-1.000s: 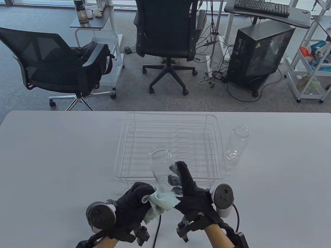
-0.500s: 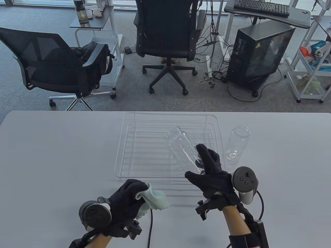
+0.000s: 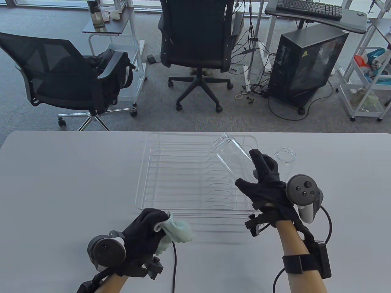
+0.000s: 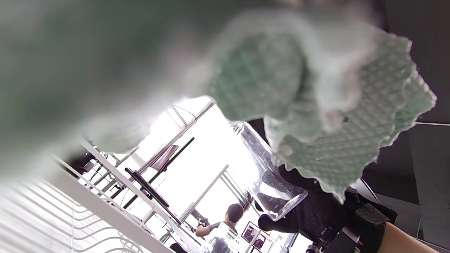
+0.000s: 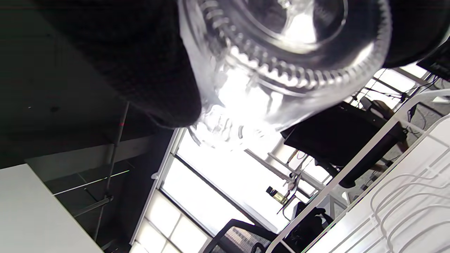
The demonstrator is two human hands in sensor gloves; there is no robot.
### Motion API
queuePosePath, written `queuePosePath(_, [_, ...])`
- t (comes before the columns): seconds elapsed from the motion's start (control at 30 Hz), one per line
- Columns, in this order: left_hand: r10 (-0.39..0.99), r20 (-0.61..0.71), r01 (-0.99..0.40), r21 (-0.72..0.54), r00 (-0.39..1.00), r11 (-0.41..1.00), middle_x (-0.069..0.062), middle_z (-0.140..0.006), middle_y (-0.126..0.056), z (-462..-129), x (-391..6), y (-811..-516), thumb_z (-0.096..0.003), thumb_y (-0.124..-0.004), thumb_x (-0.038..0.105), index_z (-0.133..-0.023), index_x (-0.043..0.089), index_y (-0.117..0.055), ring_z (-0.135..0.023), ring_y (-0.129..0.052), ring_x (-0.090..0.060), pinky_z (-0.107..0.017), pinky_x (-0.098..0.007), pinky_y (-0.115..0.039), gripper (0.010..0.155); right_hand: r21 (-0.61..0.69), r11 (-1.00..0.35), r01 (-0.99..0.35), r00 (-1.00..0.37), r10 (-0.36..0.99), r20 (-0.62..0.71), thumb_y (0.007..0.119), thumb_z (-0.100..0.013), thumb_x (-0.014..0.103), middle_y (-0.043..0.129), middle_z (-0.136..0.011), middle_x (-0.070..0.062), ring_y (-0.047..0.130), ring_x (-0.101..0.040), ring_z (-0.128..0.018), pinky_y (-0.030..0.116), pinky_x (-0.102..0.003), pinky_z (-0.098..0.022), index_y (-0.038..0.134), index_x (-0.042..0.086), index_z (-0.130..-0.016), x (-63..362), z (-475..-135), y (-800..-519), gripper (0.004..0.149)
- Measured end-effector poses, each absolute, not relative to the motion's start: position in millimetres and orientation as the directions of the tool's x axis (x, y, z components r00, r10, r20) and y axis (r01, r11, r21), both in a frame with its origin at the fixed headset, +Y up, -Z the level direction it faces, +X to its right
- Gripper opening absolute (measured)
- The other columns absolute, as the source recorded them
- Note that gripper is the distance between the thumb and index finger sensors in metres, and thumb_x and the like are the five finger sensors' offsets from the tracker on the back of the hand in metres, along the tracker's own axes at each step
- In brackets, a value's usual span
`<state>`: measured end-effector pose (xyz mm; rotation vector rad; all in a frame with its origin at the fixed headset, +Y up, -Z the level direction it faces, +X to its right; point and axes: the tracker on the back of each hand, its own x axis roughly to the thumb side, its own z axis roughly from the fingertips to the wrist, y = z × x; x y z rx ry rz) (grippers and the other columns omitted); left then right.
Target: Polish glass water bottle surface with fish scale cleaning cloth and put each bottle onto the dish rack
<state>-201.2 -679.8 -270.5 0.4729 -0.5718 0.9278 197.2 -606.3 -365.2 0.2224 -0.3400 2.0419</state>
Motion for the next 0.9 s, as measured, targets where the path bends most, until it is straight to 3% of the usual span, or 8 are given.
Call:
queuePosePath(0.3, [0.596, 0.628, -0.839, 0.184, 0.501, 0.512, -0.008, -0.087, -0.084, -269, -210, -674, -0.0534, -0.083, 0.038, -0.094, 0.032, -0.071, -0.061, -0.095, -0.024, -0.05, -0.049, -0.084, 0.042, -0.238, -0.552, -0.799, -0.6, 0.763, 0.243, 0.096, -0.045, 0.043, 0.039, -0.104, -0.018, 0.067, -0.061, -0.078, 0.075, -0.065, -0.045, 0.044, 0.013, -0.11, 209, -398, -592, 0.089])
queuePosePath(0.47, [0.592, 0.615, -0.83, 0.204, 0.521, 0.519, -0.008, -0.088, -0.084, -268, -212, -674, -0.0534, -0.083, 0.037, -0.094, 0.032, -0.071, -0.061, -0.095, -0.024, -0.051, -0.049, -0.084, 0.042, -0.219, -0.574, -0.789, -0.613, 0.755, 0.233, 0.097, -0.045, 0.042, 0.041, -0.105, -0.018, 0.067, -0.062, -0.077, 0.077, -0.063, -0.044, 0.046, 0.013, -0.109, 206, -417, -594, 0.087])
queuePosePath(0.9, [0.556, 0.591, -0.793, 0.273, 0.585, 0.544, -0.008, -0.088, -0.084, -269, -218, -670, -0.0531, -0.083, 0.037, -0.093, 0.033, -0.071, -0.061, -0.095, -0.024, -0.051, -0.049, -0.084, 0.042, -0.206, -0.765, -0.61, -0.791, 0.572, 0.217, 0.096, -0.045, 0.044, 0.041, -0.106, -0.017, 0.067, -0.06, -0.078, 0.073, -0.06, -0.046, 0.045, 0.012, -0.109, 187, -465, -607, 0.088])
